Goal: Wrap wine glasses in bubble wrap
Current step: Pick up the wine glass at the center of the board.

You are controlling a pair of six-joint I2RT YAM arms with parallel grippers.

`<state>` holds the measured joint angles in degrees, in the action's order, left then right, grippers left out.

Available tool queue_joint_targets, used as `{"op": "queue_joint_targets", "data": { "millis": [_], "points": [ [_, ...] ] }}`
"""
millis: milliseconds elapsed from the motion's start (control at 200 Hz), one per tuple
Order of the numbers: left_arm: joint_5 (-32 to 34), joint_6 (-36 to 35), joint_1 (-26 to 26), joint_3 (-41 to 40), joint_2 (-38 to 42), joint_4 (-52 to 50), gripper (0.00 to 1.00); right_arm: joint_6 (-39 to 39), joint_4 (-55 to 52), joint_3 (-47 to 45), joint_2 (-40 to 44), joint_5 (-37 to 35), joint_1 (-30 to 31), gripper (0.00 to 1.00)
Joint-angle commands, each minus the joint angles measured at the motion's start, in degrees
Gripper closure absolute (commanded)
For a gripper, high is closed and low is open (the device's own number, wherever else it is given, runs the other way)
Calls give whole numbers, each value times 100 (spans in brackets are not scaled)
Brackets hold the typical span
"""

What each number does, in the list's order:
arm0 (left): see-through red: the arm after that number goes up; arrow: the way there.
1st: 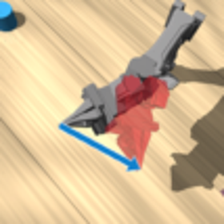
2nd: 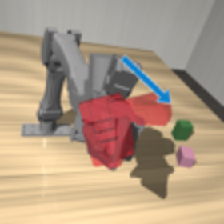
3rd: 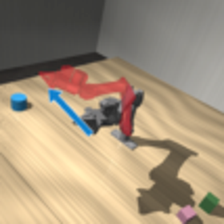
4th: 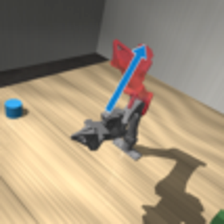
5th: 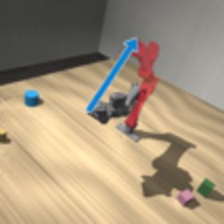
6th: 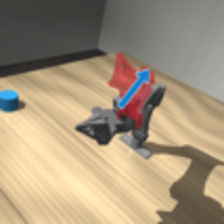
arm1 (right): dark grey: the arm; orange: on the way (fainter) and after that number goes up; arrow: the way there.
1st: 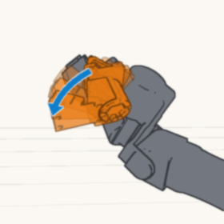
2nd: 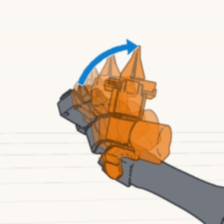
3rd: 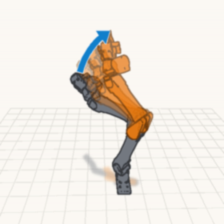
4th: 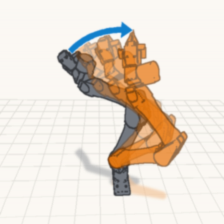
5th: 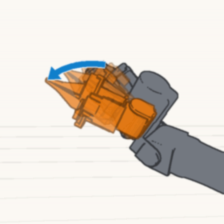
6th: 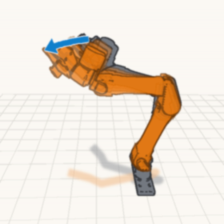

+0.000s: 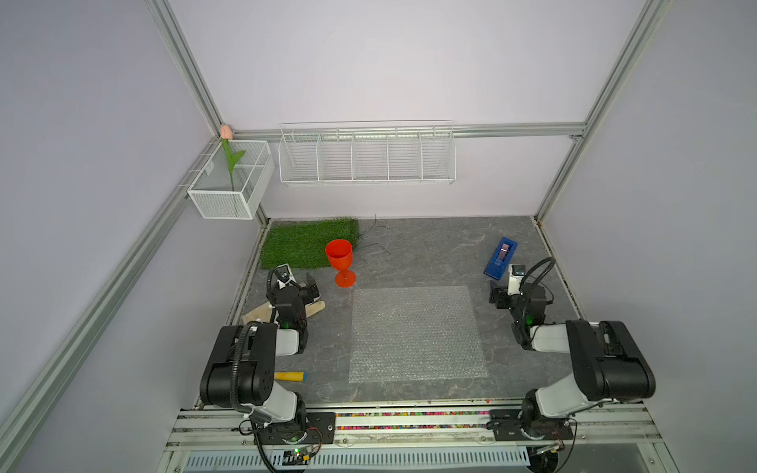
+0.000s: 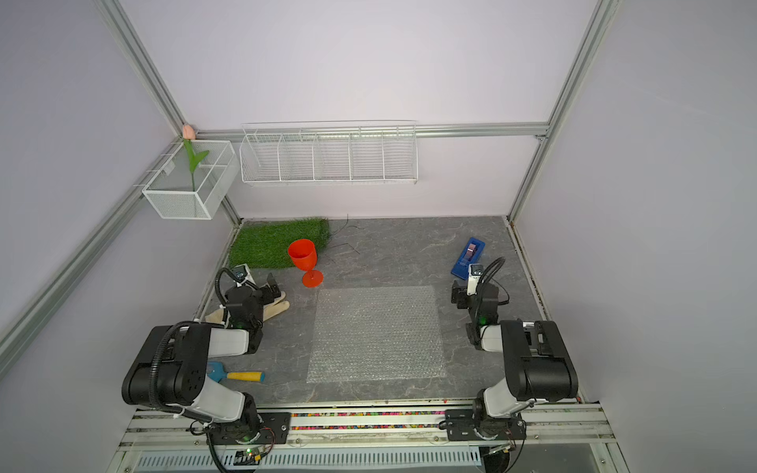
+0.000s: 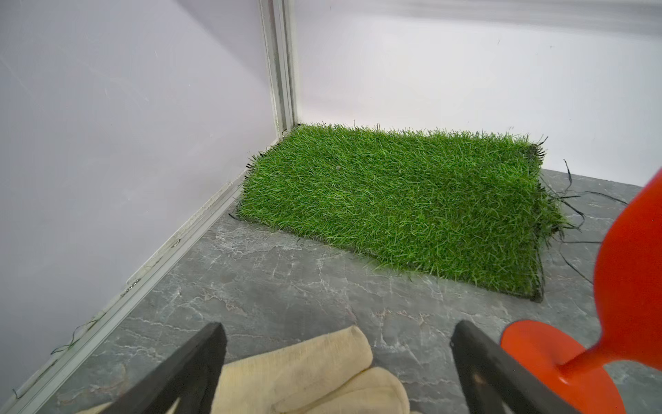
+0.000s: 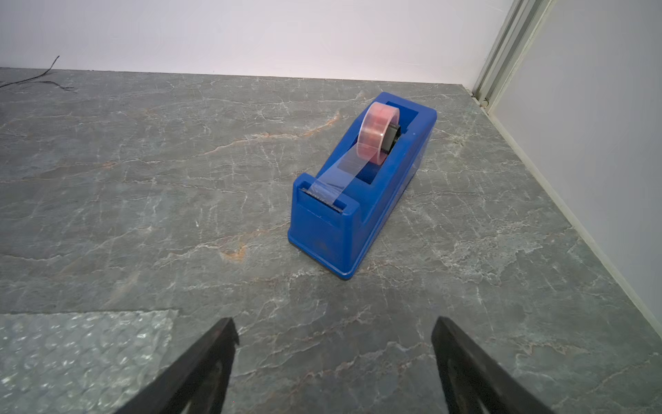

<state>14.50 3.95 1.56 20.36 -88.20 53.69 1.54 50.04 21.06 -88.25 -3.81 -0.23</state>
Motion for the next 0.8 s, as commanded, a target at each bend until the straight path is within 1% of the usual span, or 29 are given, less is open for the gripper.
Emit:
{"op": "queue_joint_targets", "data": {
  "millis": [0, 290, 480, 620, 730, 795],
  "points": [
    [-52, -64, -2, 91, -39, 26, 0, 58, 165, 56, -5, -58, 23, 11],
    [-110, -100, -6, -3, -34, 182, 0, 45, 142, 65, -9, -36, -3, 11],
    [168, 22, -7, -361, -22, 826, 0, 38, 163, 48, -3, -29, -3, 11],
    [175, 19, -6, -513, 3, 1101, 0, 8, 209, 34, 22, -28, -16, 11],
    [151, 8, -5, -541, 163, 1025, 0, -77, -199, 146, 231, -114, -54, 11],
    [123, 0, -11, -566, 409, 836, 0, -130, -508, 233, 424, -130, -91, 11]
  ]
}}
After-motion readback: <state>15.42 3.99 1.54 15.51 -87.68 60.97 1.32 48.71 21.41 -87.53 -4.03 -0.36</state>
